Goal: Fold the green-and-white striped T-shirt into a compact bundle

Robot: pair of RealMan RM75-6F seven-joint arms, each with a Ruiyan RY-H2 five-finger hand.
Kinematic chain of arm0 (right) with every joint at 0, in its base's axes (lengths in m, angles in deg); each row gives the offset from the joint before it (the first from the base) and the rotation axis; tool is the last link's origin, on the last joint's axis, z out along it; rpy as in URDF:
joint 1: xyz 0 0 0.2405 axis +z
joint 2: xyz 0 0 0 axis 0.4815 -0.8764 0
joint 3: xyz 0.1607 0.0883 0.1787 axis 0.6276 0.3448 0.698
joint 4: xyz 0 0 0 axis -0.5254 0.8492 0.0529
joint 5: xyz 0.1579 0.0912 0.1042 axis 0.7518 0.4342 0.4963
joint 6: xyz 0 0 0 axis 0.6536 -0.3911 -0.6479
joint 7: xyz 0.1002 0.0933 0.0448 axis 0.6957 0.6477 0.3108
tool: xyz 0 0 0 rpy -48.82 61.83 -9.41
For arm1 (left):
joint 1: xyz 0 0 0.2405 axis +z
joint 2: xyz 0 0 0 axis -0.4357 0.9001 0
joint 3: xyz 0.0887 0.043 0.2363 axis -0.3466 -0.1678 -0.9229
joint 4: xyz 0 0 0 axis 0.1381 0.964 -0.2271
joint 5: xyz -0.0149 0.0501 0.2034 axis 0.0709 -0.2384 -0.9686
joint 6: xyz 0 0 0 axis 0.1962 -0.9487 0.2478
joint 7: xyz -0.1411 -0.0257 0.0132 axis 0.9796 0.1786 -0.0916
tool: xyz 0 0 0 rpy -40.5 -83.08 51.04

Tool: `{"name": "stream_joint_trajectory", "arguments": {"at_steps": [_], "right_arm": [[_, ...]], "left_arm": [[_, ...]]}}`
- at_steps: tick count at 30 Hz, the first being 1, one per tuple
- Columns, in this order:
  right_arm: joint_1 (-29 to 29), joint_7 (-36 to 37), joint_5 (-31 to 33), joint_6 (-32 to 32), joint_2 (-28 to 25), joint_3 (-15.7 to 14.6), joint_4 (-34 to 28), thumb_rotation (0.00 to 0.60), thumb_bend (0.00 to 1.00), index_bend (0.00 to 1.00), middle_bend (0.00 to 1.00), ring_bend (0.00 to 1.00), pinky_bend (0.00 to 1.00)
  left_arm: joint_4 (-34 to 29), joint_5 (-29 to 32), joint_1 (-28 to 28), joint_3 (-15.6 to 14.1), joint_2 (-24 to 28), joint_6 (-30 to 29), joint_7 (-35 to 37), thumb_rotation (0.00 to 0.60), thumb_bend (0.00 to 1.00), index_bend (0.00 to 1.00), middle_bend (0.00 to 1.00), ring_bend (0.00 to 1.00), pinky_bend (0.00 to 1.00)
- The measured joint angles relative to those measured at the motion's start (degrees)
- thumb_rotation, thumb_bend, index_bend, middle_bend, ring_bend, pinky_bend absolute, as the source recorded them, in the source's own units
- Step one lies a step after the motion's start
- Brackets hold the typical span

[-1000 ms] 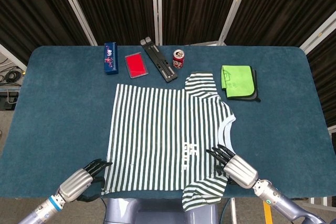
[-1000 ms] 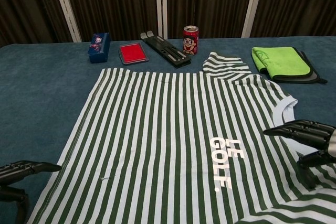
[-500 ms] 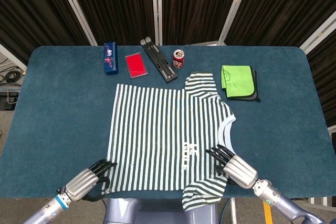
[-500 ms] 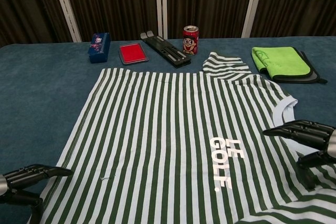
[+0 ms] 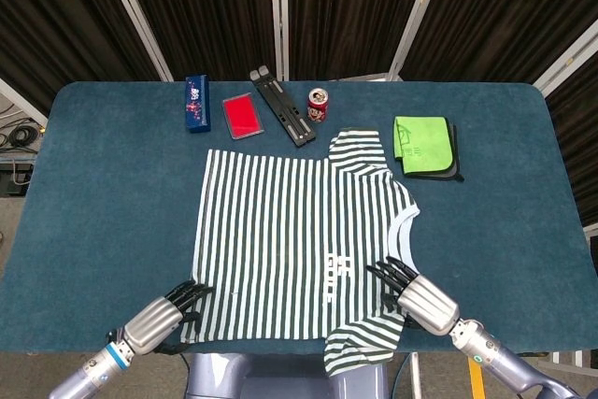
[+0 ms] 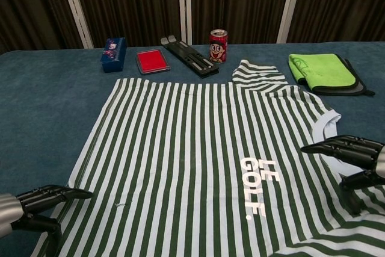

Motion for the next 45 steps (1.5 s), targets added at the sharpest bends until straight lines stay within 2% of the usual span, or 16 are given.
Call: {"name": "stream_joint_trajectory", "arguments": {"at_steps": [13, 23, 38, 45], "right_arm": [[0.0, 0.1, 0.0, -0.3, 0.0, 0.0, 0.0, 0.600, 0.43, 0.77, 0.02, 0.00, 0.00], [-0.2, 0.4, 0.0, -0.6, 0.4, -0.1, 0.5, 0.600, 0.44, 0.77, 0.03, 0.00, 0.00], [0.0, 0.5, 0.2, -1.2, -0.2, 0.4, -0.5, 0.600, 0.44, 0.77, 0.03, 0.00, 0.00], [0.4, 1.3, -0.3, -1.3, -1.6, -0.1, -1.6, 0.600, 0.44, 0.77, 0.03, 0.00, 0.00]], "left_arm": [[-1.2, 0.8, -0.1, -0.4, 0.0, 0.4, -2.7, 0.600, 0.47, 0.56, 0.00, 0.00, 0.00], [-0.4, 1.9, 1.5, 0.2, -0.5, -2.1, -3.9, 0.600, 0.49, 0.66, 0.00, 0.00, 0.00], [-2.6, 2.9, 0.8, 0.4, 0.3, -1.2, -3.3, 0.600, 0.56, 0.73, 0.00, 0.00, 0.00], [-2.6, 1.3, 0.6, 0.3, 0.9, -4.1, -1.9, 0.600, 0.56, 0.74, 0.00, 0.00, 0.00]]}}
